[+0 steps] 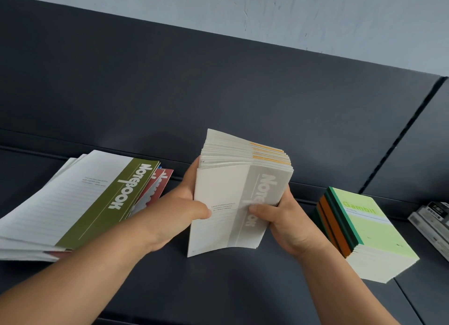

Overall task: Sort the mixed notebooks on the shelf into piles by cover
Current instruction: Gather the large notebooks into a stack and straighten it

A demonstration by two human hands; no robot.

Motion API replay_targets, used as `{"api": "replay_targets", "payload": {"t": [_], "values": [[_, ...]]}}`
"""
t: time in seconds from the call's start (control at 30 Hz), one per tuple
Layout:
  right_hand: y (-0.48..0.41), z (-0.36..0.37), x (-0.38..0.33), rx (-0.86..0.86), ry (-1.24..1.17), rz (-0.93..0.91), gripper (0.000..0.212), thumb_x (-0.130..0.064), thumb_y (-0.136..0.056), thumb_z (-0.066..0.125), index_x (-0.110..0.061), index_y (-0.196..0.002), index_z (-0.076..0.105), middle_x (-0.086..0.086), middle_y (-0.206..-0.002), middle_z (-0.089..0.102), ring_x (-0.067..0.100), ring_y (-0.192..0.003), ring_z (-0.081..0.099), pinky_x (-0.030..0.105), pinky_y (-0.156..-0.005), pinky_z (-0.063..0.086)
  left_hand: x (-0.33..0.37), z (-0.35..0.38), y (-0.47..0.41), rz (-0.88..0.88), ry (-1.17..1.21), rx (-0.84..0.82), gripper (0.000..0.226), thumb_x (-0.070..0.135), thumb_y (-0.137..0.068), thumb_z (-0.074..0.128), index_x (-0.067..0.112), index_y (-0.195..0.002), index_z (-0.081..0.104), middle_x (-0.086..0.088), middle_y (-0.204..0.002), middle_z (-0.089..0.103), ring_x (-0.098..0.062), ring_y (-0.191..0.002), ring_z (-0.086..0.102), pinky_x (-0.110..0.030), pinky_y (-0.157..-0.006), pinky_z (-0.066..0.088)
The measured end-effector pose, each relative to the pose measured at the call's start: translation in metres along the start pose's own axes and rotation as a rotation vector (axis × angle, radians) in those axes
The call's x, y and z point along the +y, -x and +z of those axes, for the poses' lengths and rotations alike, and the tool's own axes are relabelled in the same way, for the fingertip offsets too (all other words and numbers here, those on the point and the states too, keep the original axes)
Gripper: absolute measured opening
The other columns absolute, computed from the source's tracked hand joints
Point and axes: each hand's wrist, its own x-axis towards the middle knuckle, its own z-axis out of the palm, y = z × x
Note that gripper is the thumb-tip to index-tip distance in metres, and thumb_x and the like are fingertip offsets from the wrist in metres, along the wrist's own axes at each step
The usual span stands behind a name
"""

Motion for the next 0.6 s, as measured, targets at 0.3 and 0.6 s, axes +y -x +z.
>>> {"api": "replay_targets", "payload": {"t": [0.3, 0.6], "values": [[0.0, -0.004, -0.009, -0.004, 0.019, -0.003, 0.09, -0.024, -0.054, 0.095, -0.017, -0.133, 0.053, 0.015, -0.127, 0.066, 0.036, -0.119, 0.061, 0.06, -0.101, 0.047, -0.001, -0.034, -0.014, -0.042, -0.136, -0.095, 0.131, 0.033, -0.043, 0.084, 0.052, -0.149, 0.008, 0.022, -0.153, 0.031, -0.008, -0.142, 0.029, -0.04, -0.116, 0.03], [-0.006, -0.002, -0.024, 0.025, -0.085, 0.127, 0.096, -0.038, -0.037, 0.099, -0.014, -0.123, 0.063, 0.012, -0.12, 0.071, 0.035, -0.109, 0.068, 0.05, -0.093, 0.055, 0.018, -0.039, -0.029, -0.072, -0.025, -0.003, 0.106, 0.039, -0.036, 0.082, 0.032, -0.135, 0.046, 0.006, -0.125, 0.063, -0.013, -0.12, 0.054, -0.034, -0.106, 0.038]]}}
